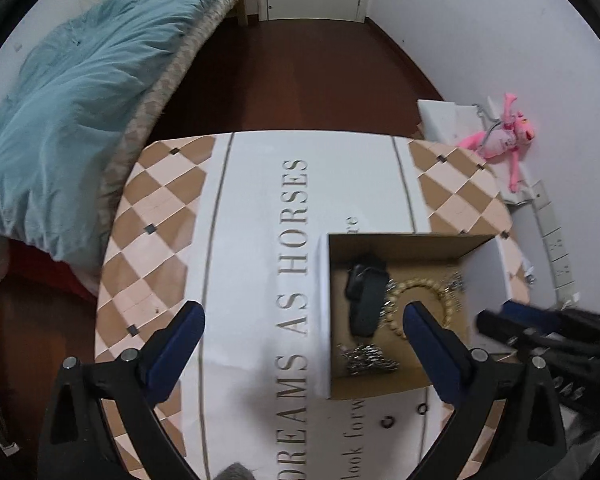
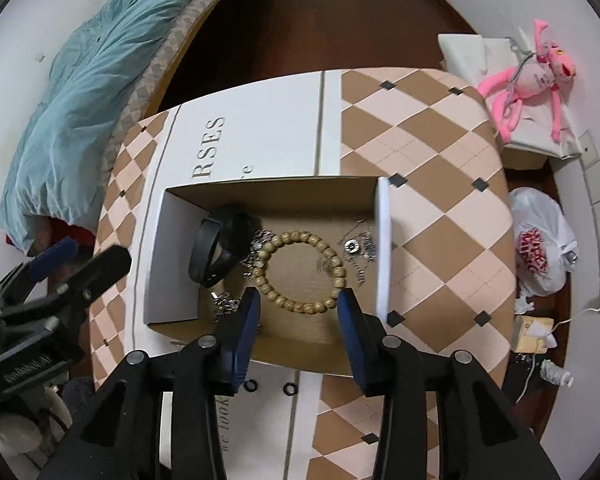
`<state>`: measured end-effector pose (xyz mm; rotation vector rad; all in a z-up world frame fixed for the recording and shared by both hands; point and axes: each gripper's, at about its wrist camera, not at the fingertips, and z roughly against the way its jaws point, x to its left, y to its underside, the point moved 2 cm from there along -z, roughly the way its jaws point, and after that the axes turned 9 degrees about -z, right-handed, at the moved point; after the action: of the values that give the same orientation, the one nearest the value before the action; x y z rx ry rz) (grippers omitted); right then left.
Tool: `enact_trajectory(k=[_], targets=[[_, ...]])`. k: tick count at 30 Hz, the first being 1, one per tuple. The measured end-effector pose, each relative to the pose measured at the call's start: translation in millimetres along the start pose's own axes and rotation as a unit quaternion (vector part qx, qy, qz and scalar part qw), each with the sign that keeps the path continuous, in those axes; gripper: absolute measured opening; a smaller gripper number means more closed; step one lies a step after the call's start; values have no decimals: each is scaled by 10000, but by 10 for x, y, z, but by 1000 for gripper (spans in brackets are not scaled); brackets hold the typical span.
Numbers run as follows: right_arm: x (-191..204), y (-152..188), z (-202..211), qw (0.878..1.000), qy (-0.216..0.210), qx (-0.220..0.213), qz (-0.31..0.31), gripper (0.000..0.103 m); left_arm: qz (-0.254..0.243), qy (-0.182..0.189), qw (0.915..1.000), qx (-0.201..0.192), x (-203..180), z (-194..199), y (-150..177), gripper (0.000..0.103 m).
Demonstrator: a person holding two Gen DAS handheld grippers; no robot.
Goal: Organize jewelry
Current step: 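Lower the chain and earring into the white box and open both tools, then move both open tools back over the two black rings on the cloth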
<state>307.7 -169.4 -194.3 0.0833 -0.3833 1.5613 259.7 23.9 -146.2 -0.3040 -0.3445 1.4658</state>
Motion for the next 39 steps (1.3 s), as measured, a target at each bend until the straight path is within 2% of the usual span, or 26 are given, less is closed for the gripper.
enact_trajectory(k=[1, 2, 3, 5, 8, 9, 14, 19, 26, 33, 39], targets=[[-4, 0, 12, 10000, 40, -36, 0, 43, -14, -44, 10000, -12, 0, -7, 22, 101], [-8, 7, 32, 9999, 110, -91, 5, 48, -17, -74, 10000, -15, -5, -7, 38, 101], [-12, 5, 46, 9998, 173, -140, 7, 58, -6, -119, 9999, -22, -2, -17, 68, 101], [-18, 21, 81, 9988, 397, -284, 53, 69, -17, -170, 9998, -28, -16, -23, 96, 102], [-45, 61, 105, 9957, 796, -461, 103, 96, -50, -304, 9995, -80, -31, -15, 149, 102], [-60, 80, 102, 9945, 914, -500, 115, 97, -45, -338, 9994, -88, -32, -15, 171, 102], [-137, 194, 84, 9890, 1316, -665, 96, 97, -70, -428, 9989, -161, -74, 29, 246, 102], [-186, 306, 191, 9861, 1404, -891, 37, 98, -41, -443, 9985, -304, -106, 147, 295, 102], [-129, 493, 608, 9803, 1363, -1431, 44, 98, 7, -454, 9963, -729, -163, 528, 361, 102], [-62, 702, 1107, 9703, 1333, -2018, 35, 98, 20, -486, 9905, -1283, -251, 1017, 461, 102], [-36, 895, 1475, 9642, 1198, -2365, -11, 98, 76, -400, 9881, -1483, -278, 1281, 547, 102]])
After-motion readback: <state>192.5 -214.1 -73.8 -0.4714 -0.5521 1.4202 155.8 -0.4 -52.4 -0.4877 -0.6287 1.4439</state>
